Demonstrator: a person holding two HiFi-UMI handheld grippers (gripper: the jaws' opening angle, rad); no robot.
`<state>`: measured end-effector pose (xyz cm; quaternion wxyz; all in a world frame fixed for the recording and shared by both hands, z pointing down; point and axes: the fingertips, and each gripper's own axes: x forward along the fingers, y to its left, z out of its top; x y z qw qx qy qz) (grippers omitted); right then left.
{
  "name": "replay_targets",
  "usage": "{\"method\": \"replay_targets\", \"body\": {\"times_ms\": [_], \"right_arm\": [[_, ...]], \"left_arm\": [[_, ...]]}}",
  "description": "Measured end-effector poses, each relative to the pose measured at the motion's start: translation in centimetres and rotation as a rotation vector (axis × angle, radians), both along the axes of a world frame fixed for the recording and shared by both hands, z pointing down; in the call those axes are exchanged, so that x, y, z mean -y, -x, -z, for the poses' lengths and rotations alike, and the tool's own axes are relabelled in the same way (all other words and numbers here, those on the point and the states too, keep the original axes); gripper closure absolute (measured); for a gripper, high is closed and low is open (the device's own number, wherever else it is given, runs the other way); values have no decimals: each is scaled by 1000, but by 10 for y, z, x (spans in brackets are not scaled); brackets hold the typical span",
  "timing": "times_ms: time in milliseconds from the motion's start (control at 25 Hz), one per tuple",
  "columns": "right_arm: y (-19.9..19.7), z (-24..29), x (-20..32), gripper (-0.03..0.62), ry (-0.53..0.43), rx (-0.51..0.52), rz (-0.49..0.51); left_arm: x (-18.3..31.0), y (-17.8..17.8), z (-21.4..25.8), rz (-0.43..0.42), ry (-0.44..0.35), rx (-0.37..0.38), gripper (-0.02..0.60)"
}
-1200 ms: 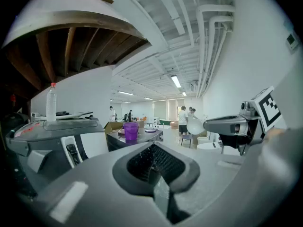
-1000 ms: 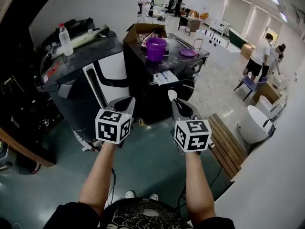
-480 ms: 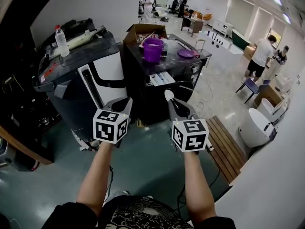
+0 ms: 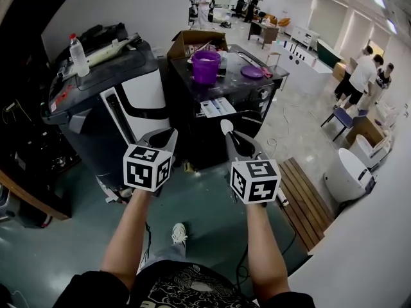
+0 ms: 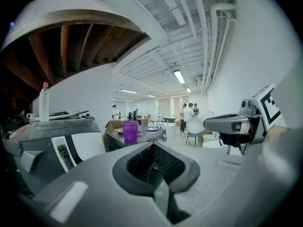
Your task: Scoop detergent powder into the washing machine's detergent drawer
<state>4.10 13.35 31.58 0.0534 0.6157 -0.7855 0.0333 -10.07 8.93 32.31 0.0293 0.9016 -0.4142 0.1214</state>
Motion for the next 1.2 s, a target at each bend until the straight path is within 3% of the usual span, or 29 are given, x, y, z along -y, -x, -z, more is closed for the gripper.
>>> {"method": "replay_targets", "body": {"times_ms": [360,1200], "right_arm": [[-14,-12,56,559,18,-16,-5],[-23,-13,272,559,72,-9,-29]], "left_arm": [[58,-17,-17,-11,22,-13,581],[278,-44,-24,-83,68,-33,581]]}}
